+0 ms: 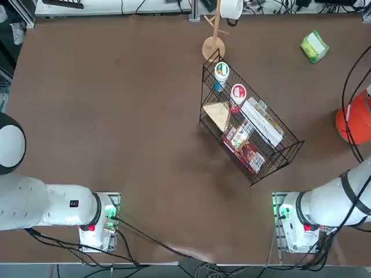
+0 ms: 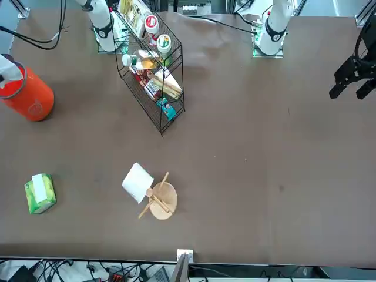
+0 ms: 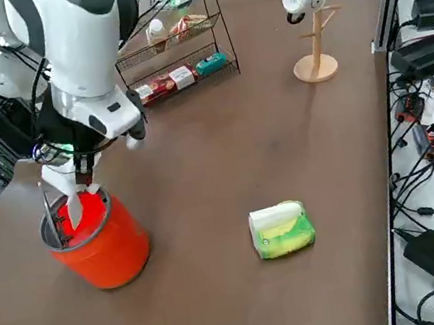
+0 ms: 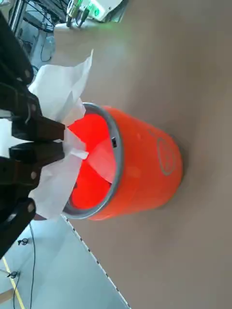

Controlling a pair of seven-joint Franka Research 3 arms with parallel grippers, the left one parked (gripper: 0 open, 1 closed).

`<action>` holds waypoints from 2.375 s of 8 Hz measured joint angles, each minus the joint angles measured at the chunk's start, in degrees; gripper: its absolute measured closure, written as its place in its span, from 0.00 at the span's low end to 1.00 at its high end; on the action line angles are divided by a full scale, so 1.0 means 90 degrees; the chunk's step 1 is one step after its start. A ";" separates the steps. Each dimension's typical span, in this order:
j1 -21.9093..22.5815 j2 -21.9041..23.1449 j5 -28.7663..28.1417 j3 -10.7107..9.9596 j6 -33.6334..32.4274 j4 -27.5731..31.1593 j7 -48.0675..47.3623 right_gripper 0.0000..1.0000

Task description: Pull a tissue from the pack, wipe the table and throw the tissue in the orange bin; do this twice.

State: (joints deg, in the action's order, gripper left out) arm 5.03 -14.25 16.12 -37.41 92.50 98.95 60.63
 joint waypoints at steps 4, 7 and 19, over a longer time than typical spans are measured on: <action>-0.0264 -0.0288 -0.0007 0.0001 0.0689 0.0261 0.0331 0.96; -0.0264 -0.0443 -0.0284 0.0032 0.0905 0.0466 0.0333 0.95; -0.0181 -0.1607 -0.2745 0.0463 0.1431 -0.1606 0.0458 0.06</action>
State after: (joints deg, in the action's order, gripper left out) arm 3.40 -28.71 -8.58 -33.25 105.38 84.50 64.75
